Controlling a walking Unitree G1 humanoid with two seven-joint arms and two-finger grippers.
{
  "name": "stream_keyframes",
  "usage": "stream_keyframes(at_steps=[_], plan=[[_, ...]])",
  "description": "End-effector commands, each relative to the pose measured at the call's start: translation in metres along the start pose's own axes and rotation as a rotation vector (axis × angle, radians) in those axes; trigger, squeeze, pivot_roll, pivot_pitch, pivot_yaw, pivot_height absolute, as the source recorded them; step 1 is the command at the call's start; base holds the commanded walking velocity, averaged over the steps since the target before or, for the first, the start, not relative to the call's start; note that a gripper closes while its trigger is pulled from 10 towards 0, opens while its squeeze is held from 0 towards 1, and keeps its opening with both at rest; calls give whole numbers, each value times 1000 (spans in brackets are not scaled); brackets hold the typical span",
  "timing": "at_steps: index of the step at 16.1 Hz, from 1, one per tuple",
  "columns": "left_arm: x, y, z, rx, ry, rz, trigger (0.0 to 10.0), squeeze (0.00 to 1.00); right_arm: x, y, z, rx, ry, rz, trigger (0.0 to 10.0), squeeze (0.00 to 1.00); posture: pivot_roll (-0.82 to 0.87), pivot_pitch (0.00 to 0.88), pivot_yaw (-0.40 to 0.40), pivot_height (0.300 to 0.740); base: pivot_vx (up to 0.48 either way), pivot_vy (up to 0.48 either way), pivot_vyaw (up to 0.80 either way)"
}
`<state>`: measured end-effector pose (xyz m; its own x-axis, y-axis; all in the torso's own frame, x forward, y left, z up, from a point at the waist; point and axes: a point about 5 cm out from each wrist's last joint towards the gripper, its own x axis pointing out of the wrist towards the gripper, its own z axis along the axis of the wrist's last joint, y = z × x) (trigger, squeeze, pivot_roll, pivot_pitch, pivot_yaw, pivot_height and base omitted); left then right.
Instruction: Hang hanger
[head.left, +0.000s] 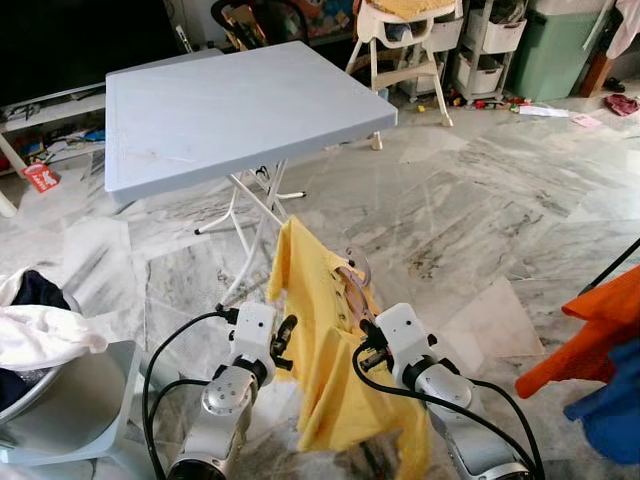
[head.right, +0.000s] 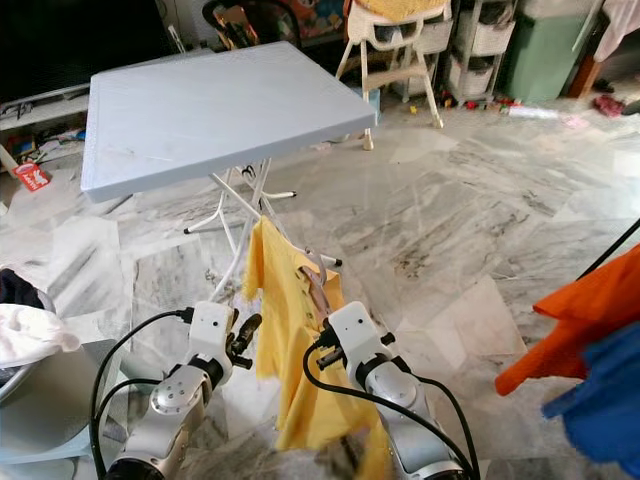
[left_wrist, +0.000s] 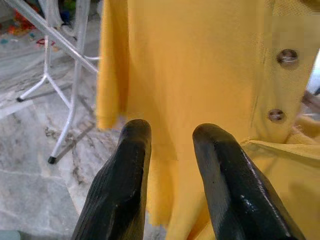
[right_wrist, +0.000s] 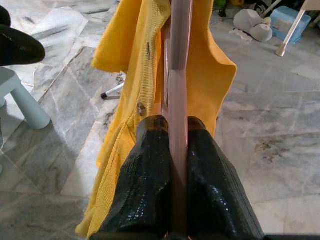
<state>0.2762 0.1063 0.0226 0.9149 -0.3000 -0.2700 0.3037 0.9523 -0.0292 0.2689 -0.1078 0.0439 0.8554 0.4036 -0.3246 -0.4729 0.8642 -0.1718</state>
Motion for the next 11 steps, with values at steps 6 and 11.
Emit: stream_keyframes(at_steps=[6,11], plan=[[11,-12,20,0,-90,-103,10000,0,0,-2,13,40,-39,-4,10000,0,-123,0,80,740,0,0,0],[23,-33,31,21,-137,-191,10000,0,-3,-1,33,115,-83,39,10000,0,-139,0,88,740,0,0,0]])
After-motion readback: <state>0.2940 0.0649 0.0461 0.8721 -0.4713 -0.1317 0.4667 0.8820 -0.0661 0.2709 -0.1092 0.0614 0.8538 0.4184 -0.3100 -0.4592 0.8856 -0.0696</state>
